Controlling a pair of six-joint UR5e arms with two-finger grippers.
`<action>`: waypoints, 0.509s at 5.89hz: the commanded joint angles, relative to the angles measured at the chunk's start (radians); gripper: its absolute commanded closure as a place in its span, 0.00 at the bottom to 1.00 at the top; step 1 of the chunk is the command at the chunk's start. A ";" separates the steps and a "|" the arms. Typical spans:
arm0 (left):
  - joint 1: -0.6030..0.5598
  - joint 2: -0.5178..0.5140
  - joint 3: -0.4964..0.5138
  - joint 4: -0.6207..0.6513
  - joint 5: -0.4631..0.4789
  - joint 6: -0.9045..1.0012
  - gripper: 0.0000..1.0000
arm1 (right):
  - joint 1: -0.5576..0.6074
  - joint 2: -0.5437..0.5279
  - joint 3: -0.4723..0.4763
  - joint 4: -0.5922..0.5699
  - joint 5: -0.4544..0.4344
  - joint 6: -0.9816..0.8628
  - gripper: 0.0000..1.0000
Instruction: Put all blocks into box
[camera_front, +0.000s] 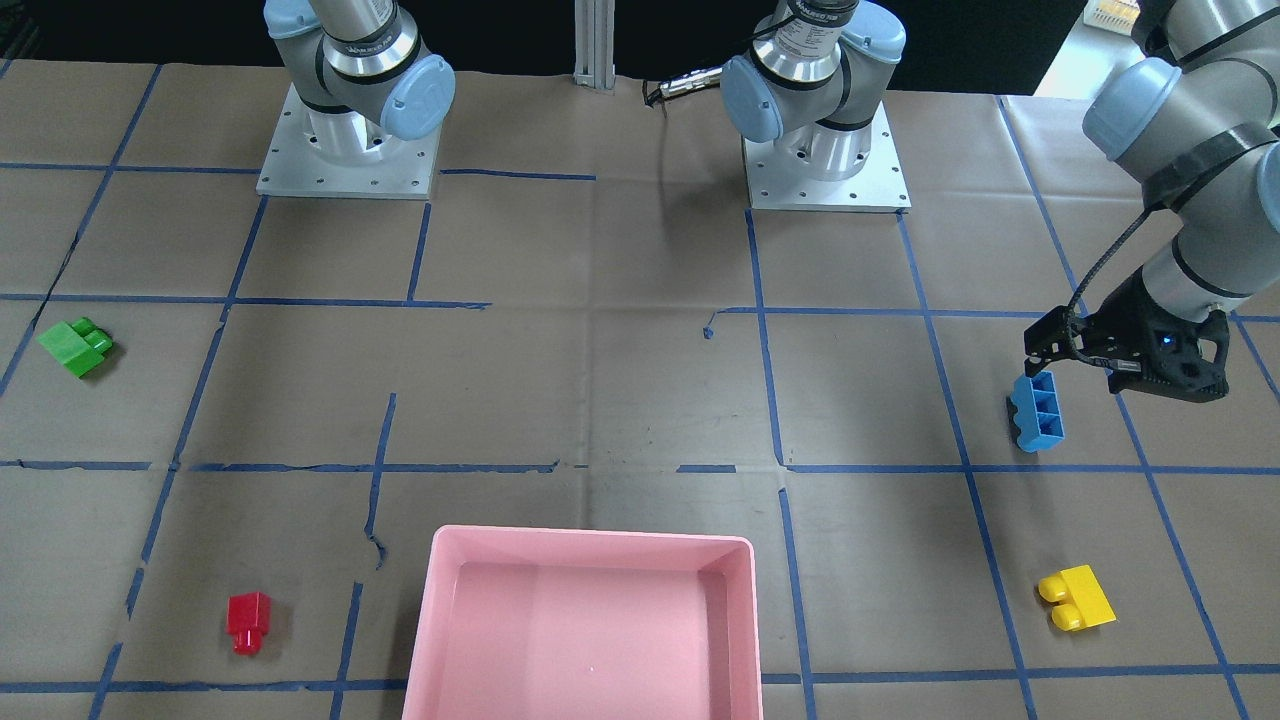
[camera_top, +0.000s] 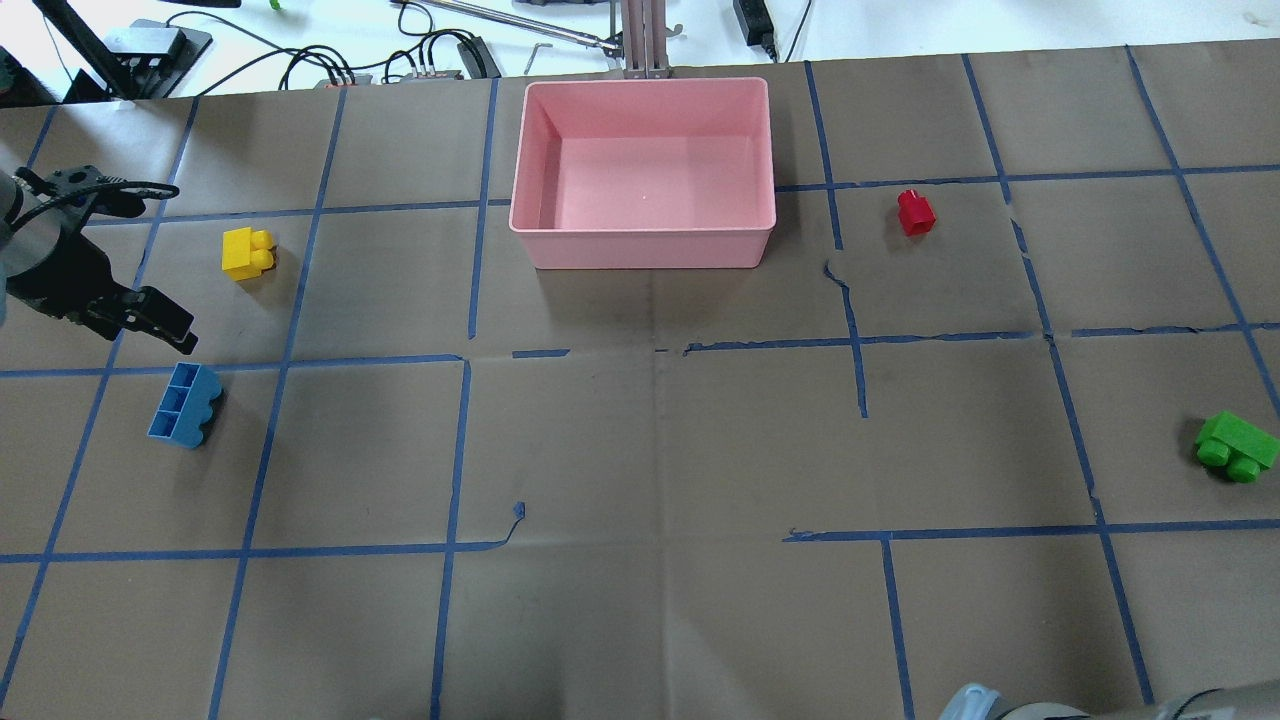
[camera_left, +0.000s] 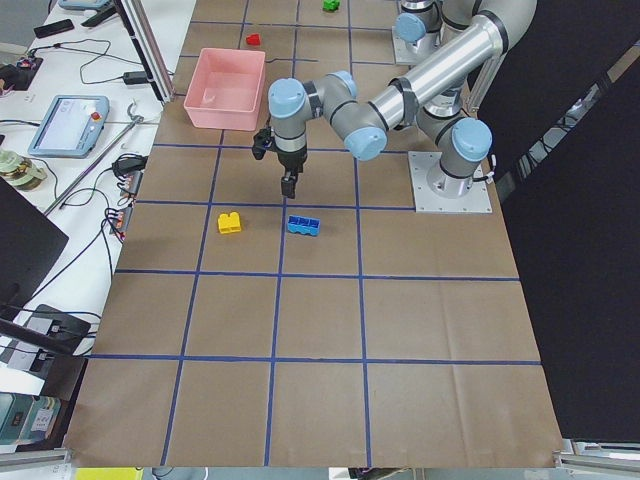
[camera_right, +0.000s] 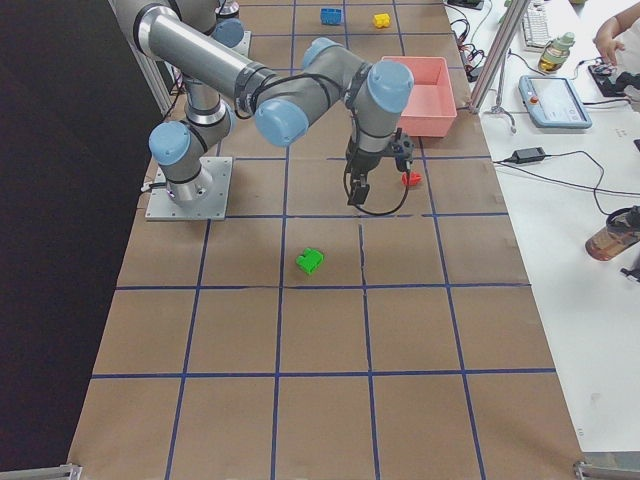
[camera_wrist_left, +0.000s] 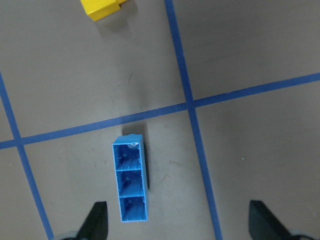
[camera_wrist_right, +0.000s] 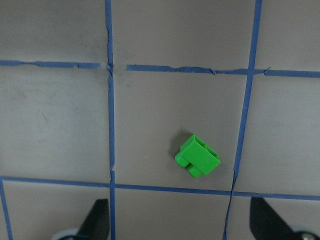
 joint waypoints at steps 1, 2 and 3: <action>0.058 -0.094 -0.031 0.079 -0.004 0.079 0.01 | -0.070 -0.004 0.094 -0.055 -0.032 -0.335 0.00; 0.059 -0.111 -0.054 0.097 -0.010 0.082 0.01 | -0.071 -0.005 0.126 -0.064 -0.034 -0.446 0.00; 0.061 -0.152 -0.056 0.108 -0.008 0.083 0.01 | -0.071 -0.007 0.152 -0.096 -0.034 -0.588 0.00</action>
